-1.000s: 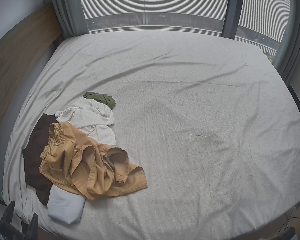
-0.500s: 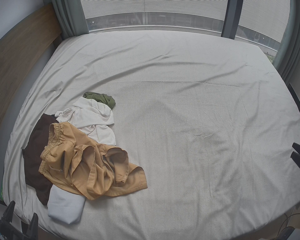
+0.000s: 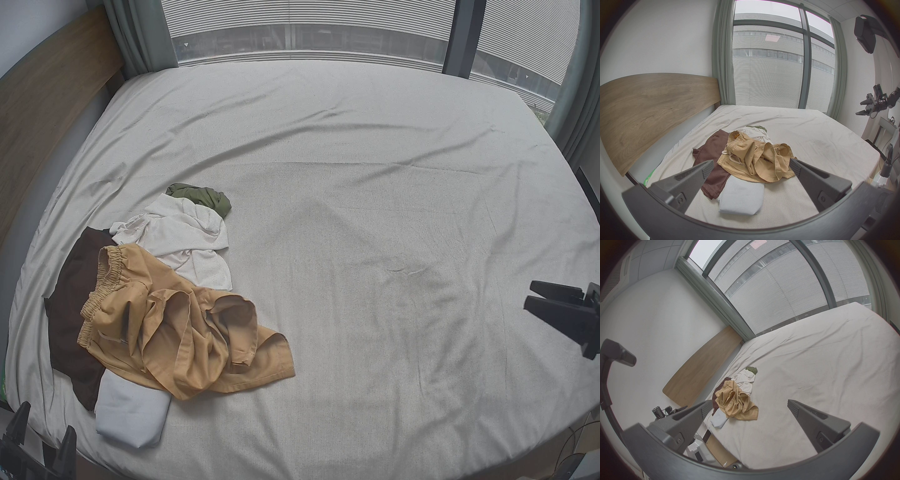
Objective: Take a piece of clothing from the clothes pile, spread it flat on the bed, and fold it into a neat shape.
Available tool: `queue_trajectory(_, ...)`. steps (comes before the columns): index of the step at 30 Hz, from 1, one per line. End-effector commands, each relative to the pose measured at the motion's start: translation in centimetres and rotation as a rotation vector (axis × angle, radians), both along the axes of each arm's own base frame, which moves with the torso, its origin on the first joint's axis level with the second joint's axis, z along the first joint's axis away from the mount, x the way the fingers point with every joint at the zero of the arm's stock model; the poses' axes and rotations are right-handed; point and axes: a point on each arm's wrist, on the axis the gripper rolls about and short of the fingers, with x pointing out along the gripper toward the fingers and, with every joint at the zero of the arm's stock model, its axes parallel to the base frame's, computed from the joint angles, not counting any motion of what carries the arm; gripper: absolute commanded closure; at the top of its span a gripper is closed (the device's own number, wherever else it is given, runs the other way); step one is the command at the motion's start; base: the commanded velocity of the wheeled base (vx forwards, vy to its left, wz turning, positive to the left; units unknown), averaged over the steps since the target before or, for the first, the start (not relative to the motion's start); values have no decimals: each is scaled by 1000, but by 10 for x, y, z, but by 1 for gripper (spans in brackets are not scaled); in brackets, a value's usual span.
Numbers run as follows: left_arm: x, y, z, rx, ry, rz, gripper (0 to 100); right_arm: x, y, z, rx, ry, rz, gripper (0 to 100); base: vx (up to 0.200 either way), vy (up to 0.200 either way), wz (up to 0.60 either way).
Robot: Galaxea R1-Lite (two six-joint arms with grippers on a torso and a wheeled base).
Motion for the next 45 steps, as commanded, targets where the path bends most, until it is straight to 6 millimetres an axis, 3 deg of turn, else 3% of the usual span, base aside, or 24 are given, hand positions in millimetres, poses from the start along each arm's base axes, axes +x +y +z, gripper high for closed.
queue_trajectory(1, 0, 0, -5, 0, 1, 0, 0, 35, 26, -8, -25, 98, 57, 0, 0, 0, 0)
queue_trajectory(15, 0, 0, -5, -2, 2, -2, 0, 76, 68, -18, -44, 218, 137, 0, 0, 0, 0)
queue_trajectory(30, 0, 0, -5, -2, 0, -2, 0, 118, 107, -50, -90, 299, 166, 0, 0, 0, 0)
queue_trajectory(45, 0, 0, -5, -3, 2, 0, 0, 139, 141, -83, -147, 380, 211, 0, 0, 0, 0)
